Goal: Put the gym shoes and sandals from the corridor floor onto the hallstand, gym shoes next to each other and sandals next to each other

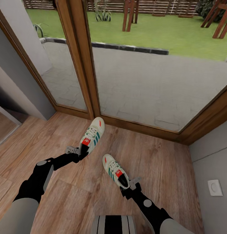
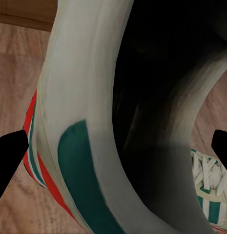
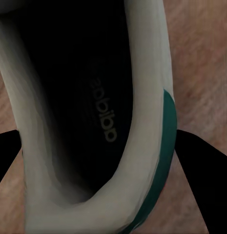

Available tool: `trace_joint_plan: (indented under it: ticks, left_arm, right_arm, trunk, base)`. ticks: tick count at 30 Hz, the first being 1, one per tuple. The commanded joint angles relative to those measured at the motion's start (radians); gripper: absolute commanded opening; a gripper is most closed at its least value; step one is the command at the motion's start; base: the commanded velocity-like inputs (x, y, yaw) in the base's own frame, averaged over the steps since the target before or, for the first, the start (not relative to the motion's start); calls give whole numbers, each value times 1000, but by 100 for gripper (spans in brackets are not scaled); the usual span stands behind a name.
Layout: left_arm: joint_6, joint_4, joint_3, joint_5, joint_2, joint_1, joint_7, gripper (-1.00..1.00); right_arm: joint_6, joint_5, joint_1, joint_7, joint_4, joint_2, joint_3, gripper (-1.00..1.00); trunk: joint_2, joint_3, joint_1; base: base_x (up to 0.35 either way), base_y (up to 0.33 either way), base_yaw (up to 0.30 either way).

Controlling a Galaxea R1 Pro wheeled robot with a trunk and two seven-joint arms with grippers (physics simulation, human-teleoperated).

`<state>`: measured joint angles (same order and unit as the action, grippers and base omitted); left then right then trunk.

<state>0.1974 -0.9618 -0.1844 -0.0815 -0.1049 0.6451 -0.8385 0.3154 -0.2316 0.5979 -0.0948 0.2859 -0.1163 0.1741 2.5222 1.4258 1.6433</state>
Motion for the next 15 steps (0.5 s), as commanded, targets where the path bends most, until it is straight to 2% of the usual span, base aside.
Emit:
trace_joint_plan:
  ticks: [1, 6, 15]
  left_arm:
    - [8, -2, -3, -6, 1, 0, -7, -100]
    - [8, -2, -4, -2, 1, -6, -7, -100]
    - [9, 0, -5, 0, 1, -10, -7, -100]
  right_arm:
    - [3, -8, 0, -2, 1, 0, -4, -100]
    - [-5, -8, 4, -4, 43, 0, 0, -100]
    - [-5, -9, 4, -4, 42, 0, 2, -100]
  trunk:
    - [0, -3, -1]
    - [-1, -23, -3]
    - [-3, -67, -7]
  base:
    - [0, 0, 0]
    - [0, 0, 0]
    - [0, 0, 0]
